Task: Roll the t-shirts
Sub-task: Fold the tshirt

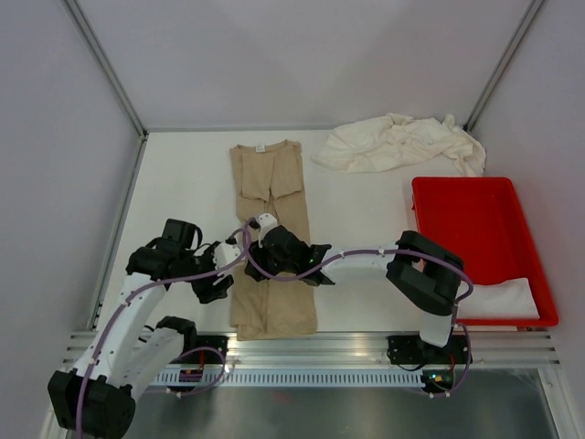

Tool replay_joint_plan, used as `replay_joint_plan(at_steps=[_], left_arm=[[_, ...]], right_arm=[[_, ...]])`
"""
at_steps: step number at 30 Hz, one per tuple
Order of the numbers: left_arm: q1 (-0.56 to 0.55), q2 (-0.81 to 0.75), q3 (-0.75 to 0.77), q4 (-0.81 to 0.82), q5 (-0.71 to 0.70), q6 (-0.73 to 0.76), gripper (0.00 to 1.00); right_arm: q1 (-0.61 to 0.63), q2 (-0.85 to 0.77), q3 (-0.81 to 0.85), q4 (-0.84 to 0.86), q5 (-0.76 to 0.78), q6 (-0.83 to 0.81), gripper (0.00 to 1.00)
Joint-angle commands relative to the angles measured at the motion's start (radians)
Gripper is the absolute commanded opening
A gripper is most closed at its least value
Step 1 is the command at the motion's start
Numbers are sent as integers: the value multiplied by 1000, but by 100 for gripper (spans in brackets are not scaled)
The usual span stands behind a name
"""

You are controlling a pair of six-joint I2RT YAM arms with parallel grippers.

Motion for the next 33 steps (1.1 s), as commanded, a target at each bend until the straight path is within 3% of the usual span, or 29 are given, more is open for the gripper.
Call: replay_joint_plan(at_steps=[1,5,7,9,12,15,18,22,23,25,27,33], left_arm=[[-43,29,-33,24,-16,132,71],[-87,72,-38,51,-91,152,71],[-89,119,-9,127,-118,62,66],[-75,220,94,195,-187,-76,52],[3,419,317,229,-146,-176,50],[57,674,605,257,-134,-311,52],[62,849,743,315,-212,-431,52],[62,1085,921,381,-238,-551,51],[62,1107,933,421,-246,-568,53],[65,1185,982,439,-244,-623,56],[80,1238,1019,449,-211,-692,62],[120,1414,1189,469,-186,-828,65]], right_arm=[[-49,23,18,29,44,62,43],[-117,40,102,22,11,47,40],[-143,45,146,0,-15,56,26],[-178,1,119,-20,-7,50,13],[-198,-76,29,-46,49,6,6],[-218,-189,-57,-67,82,-16,5],[-283,-196,-76,-76,65,-19,5],[-451,-77,138,-153,10,-33,5],[-476,-35,197,-179,10,-33,6],[-534,100,368,-292,-33,-8,23],[-562,208,436,-311,-67,62,43],[-635,452,685,-328,-32,177,48]])
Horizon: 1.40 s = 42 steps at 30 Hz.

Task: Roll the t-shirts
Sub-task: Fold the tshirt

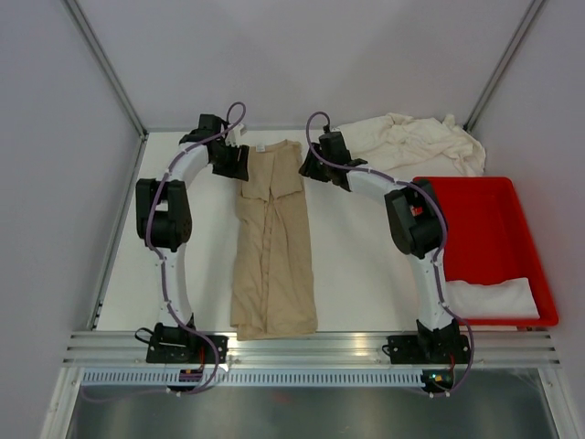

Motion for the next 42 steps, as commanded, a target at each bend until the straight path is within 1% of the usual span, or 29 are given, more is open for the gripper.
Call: replay_joint_plan(at_steps=[1,4,5,7,10,11,12,13,14,15,16,17,18,19,20,21,23,26,30,32,33,34,35,36,37,39,40,41,42], left_arm=[[28,60,113,67,19,-140,65],[28,114,162,70,24,-158,66],[28,125,172,70,24,-167,66],[28,157,193,69,24,-177,67],[30,194,204,67,5,-177,68],[30,203,207,63,7,-177,68],[30,218,251,37,5,-196,67],[31,247,271,21,21,-194,65],[31,255,287,3,25,-191,59],[31,264,316,-2,34,-189,54],[31,281,333,-9,56,-191,44],[31,294,351,-26,68,-154,39],[31,303,386,-31,85,-149,33],[31,310,402,-35,91,-142,25],[31,323,426,-32,96,-122,12],[31,330,446,-32,90,-111,3],[30,361,515,-28,74,-91,2],[30,386,578,9,51,-86,2],[30,383,584,81,7,-73,2],[30,381,581,90,24,-62,2],[30,375,575,90,54,-59,2],[30,369,564,90,67,-54,4],[30,363,549,90,76,-54,11],[30,343,540,90,79,-54,21],[30,331,532,90,74,-53,42],[31,295,502,90,71,-49,52],[34,242,488,90,73,-42,56],[36,208,453,90,79,-36,57],[36,176,430,89,87,-30,58]], right_arm=[[-7,124,175,-70,-4,110,48],[-9,245,291,-112,-44,149,48],[-9,294,353,-121,-50,181,48],[-10,328,390,-118,-64,218,48],[-12,358,378,-94,-50,273,47],[-15,360,372,-86,-39,285,43],[-18,362,363,-63,-33,307,40],[-20,362,347,-49,-28,317,34],[-20,366,343,-35,-21,327,23],[-20,369,344,-8,-19,348,17],[-20,372,343,9,-19,359,13],[-21,378,342,26,-19,374,8],[-23,380,339,73,-18,408,6],[-24,383,339,92,-15,423,4],[-26,388,342,106,-10,440,1],[-29,391,350,129,4,466,0],[-32,398,356,149,18,491,0],[-38,420,388,184,34,525,0],[-41,466,486,187,34,520,0],[-43,481,513,189,34,486,4],[-46,483,531,189,34,473,7],[-47,481,537,186,34,448,17],[-47,469,540,178,33,402,22],[-49,457,537,160,33,370,28],[-49,428,531,150,28,341,36],[-49,382,473,141,13,273,41],[-49,319,441,141,11,255,44],[-49,284,406,143,18,230,45],[-47,247,328,144,21,185,46]])
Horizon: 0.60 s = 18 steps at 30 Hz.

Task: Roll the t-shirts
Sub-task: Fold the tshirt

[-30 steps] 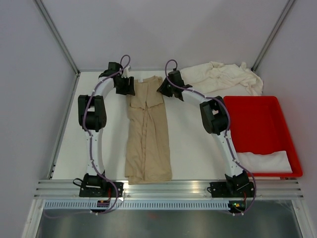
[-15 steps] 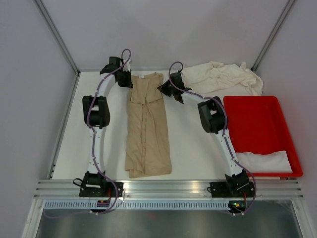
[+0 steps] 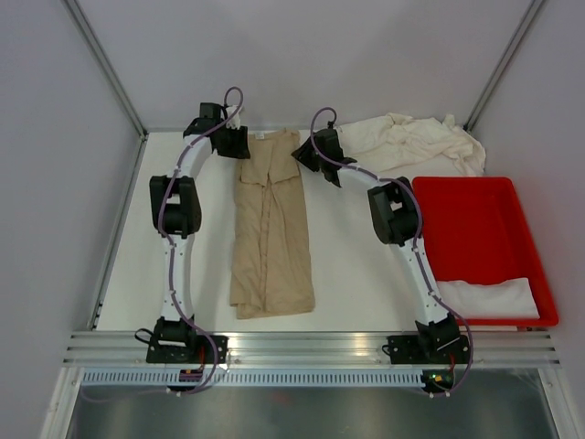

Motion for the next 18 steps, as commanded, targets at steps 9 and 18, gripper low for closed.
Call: replay_joint_plan(at_steps=[9,18], left_arm=[[-25,-784,-601,-91,121,228,52],[-219,-1285,-1331,-268,-27,485,56]], right_arm=[[60,-630,-551,-31,52,-346,44],[238,-951,-976,-78,-66,-352,42]])
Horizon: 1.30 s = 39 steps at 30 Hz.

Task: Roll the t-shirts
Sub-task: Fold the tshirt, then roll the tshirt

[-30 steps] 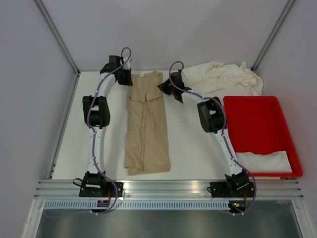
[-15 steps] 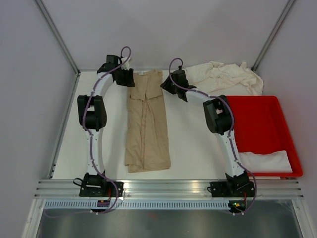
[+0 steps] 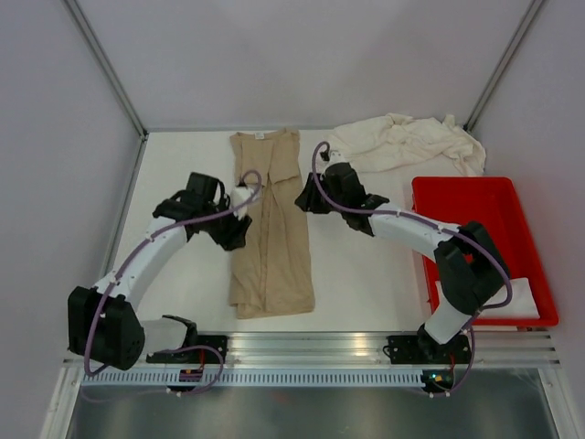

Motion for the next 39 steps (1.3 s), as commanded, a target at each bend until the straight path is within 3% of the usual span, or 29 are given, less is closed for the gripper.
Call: replay_joint_plan(at_steps=[1,4,7,11,17,24,28,30,31,35,39], left_arm=[[-59,-92,-264,-117,-87,148,56],[-96,-205,-387,-114,-89,164,57],[-125,-255,-455,-82,-93,136,59],[-183,-233,-501,-3,-115,99,64],[-269,-157,-546,15,-182,124,63],[-282,-157,-560,29,-199,147,61],[-283,-147,-556,37,-164,139,40],[-285,-149,-558,38,-147,147,33],[-286,-154,-558,40,-140,154,28],[-289,-174,-564,37,-132,170,6],[-293,-193,-576,11,-138,211,2]], right_arm=[[97,-44,-110,-36,-58,-18,42],[180,-9,-142,31,-164,63,44],[210,49,-151,120,-152,123,45],[250,161,-58,149,-126,137,45],[272,282,43,140,-103,163,46],[275,381,120,148,-114,175,45],[276,410,125,148,-107,190,43],[275,413,119,157,-107,201,34],[276,411,116,168,-104,207,24],[275,404,113,207,-100,218,9],[272,402,103,275,-74,270,2]])
